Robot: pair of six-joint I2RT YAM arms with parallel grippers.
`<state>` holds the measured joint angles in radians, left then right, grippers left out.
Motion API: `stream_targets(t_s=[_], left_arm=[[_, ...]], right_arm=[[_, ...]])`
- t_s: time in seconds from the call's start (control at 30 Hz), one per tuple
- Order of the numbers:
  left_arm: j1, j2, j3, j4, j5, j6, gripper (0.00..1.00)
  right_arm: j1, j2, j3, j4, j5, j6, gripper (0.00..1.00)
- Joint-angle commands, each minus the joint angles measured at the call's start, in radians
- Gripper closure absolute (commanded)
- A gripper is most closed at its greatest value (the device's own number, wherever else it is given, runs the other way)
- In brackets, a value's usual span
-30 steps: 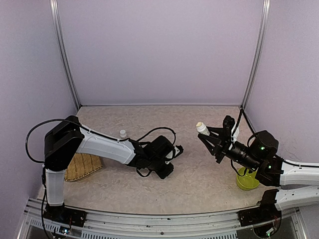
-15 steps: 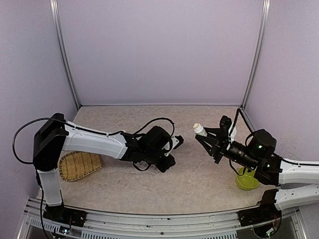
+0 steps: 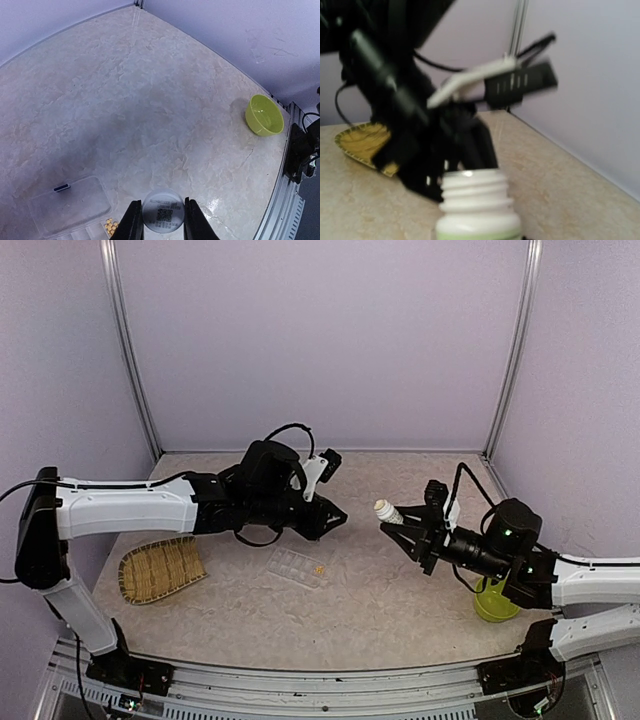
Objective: Sort the pills into containers
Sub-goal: Close the lid of the pill bottle.
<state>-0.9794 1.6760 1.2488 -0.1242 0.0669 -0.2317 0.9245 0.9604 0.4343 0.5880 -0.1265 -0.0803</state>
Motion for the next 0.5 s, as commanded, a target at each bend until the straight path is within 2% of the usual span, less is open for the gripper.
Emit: stream_targets(t_s=[0.0, 0.47], left_arm=[[0.008, -0.071, -0.034, 0.063, 0.05, -0.072, 0.84], [0.018, -0.155, -0.051, 0.152, 0.123, -0.268, 0.84]], right_arm=[[-0.011, 0.03, 0.032, 0.017, -0.025, 0.027, 0.95], [-0.006, 0.147, 0.1, -0.028, 0.083, 0.037, 0.95]])
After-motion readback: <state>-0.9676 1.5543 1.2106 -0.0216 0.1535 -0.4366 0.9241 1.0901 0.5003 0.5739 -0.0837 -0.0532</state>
